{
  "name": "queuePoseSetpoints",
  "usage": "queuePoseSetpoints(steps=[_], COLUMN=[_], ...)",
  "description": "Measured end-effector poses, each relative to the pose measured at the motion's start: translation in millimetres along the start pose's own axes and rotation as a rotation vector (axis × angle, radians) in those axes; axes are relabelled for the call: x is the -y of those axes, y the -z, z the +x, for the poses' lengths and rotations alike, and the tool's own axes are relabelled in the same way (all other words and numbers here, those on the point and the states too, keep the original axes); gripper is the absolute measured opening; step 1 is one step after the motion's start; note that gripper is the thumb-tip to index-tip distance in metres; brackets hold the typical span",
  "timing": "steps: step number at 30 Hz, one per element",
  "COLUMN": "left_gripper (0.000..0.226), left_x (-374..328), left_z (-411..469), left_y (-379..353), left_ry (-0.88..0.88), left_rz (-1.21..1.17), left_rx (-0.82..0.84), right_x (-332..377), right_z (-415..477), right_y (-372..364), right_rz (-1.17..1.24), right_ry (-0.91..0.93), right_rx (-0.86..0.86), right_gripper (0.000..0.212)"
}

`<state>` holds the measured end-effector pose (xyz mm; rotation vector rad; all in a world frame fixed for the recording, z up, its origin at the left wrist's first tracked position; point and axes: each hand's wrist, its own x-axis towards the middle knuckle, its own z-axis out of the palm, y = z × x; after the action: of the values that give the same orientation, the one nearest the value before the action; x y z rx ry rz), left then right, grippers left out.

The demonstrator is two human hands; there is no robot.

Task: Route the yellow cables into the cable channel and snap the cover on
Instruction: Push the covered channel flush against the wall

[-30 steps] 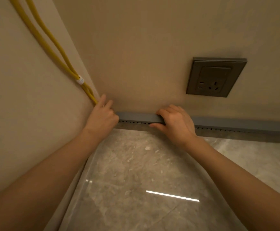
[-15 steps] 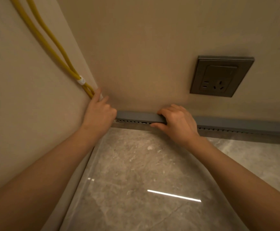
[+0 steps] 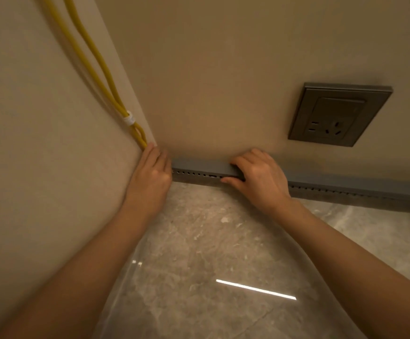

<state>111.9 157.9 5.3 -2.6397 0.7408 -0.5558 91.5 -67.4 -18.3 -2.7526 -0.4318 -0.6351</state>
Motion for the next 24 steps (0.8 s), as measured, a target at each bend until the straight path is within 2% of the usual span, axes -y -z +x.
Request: queuePoseSetpoints(steps=[3,10,15,19,24], left_gripper=[0.049,0.065,0.069,0.069,0.076], left_x=[-7.7,-35.9,-37.7,-41.2,-48.4], left_z=[-10.3,-17.8,-18.0,-12.2,-5.5], left_y=[-5.4,-20.4,-24.4,-21.4,-13.7], left_ry=[0.08,0.213,0.236,0.26,0.331], left_rz=[-0.105,-0.241,-0.199,-0.134,-0.209], left_rx=[-0.01,0.198,0.243,0.272,0.345], right_x=[3.4,6.5,1.1,0.1,0.6], right_z=[0.1,6.4,9.8,10.6,9.7], right_y=[-5.0,-25.6,-35.6,-34.6,-16.1], right_rz=[-0.01,-0.068,-0.109,-0.046,0.112], right_ry=[0.02,0.109,0.267,0.267,0.217], right_rx=[-0.052,-0.139,-0.214,-0.159,0.041], right_gripper=[0.034,0.029,0.02,0.019,0.028])
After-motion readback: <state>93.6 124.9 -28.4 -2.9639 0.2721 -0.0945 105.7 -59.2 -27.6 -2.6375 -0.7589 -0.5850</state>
